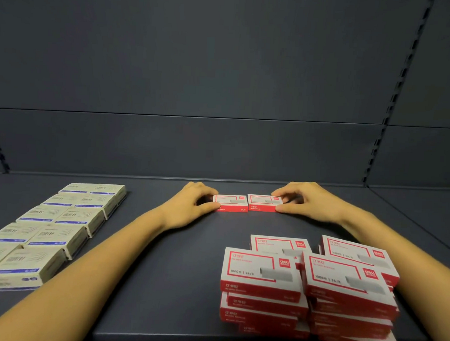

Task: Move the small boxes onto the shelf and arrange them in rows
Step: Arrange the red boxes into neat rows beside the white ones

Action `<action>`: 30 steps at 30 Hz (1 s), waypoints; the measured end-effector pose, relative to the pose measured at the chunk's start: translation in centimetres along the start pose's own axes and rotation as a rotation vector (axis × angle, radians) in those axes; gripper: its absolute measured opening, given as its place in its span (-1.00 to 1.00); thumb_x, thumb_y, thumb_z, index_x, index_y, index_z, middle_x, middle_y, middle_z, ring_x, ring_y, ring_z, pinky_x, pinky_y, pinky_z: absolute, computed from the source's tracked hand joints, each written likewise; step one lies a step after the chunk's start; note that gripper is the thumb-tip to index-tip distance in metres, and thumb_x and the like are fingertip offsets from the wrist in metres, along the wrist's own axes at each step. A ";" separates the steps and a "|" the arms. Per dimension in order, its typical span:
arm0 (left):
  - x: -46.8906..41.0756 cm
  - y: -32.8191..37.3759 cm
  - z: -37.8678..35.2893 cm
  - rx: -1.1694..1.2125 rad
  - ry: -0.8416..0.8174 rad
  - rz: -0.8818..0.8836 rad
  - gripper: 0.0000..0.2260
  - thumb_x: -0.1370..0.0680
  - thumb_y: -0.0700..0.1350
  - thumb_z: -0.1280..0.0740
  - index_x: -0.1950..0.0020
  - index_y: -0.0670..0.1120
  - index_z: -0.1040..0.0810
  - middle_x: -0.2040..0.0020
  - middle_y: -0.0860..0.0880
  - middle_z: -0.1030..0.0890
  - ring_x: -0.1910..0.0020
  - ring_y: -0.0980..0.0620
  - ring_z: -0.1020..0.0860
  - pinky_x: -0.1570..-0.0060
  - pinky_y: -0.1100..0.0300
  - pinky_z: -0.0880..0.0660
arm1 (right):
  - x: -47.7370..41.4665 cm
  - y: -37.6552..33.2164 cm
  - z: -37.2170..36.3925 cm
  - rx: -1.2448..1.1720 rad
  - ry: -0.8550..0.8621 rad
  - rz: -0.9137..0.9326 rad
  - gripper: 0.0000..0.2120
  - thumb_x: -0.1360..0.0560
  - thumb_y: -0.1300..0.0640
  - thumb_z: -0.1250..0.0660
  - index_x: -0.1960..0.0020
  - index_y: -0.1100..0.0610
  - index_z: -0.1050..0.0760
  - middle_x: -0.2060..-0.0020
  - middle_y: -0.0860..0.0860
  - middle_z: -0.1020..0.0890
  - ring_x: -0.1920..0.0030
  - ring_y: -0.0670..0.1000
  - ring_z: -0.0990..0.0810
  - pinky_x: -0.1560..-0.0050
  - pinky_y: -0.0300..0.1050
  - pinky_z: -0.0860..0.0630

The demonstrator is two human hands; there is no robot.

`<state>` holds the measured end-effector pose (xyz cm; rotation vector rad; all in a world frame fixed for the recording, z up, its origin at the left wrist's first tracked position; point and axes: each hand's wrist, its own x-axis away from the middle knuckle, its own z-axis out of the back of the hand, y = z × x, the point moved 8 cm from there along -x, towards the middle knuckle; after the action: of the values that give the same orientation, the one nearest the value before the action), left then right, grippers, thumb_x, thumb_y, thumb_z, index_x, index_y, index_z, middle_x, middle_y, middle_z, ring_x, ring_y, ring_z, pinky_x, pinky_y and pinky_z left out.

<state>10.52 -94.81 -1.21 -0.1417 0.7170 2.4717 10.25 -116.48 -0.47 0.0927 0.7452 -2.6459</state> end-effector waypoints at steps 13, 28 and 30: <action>-0.4 -0.5 -0.4 0.002 0.003 0.037 -0.69 -0.57 -0.03 -0.22 -0.29 -0.07 -0.44 -0.20 -0.08 -0.49 -0.22 0.00 -0.35 -0.16 0.26 -0.28 | -0.1 -0.1 -0.3 0.027 -0.009 -0.014 -0.64 -0.48 0.07 -0.34 -0.27 0.07 -0.48 -0.03 -0.11 -0.51 0.01 -0.13 -0.52 0.08 -0.41 -0.47; 9.4 9.1 4.5 0.452 0.005 -0.173 -0.79 -0.37 0.03 -0.39 0.06 -0.02 -0.66 0.08 0.06 -0.67 0.05 0.16 -0.61 0.01 0.45 -0.45 | 11.2 -7.6 7.2 -0.019 0.128 0.137 -0.73 -0.39 -0.22 -0.26 -0.01 -0.16 -0.60 0.04 -0.25 -0.65 -0.02 -0.20 -0.61 -0.09 -0.28 -0.48; 10.4 9.8 4.1 0.427 -0.031 -0.192 -0.77 -0.35 0.06 -0.43 0.04 0.01 -0.66 0.08 0.05 -0.66 0.04 0.15 -0.60 -0.01 0.43 -0.45 | 13.0 -8.7 6.8 0.026 0.077 0.187 -0.72 -0.42 -0.27 -0.24 -0.03 -0.20 -0.58 0.03 -0.22 -0.65 -0.01 -0.16 -0.62 -0.04 -0.28 -0.49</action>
<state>-3.33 -94.48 4.27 -0.0098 1.1405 2.0842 -4.79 -117.68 7.50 0.2597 0.6910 -2.4859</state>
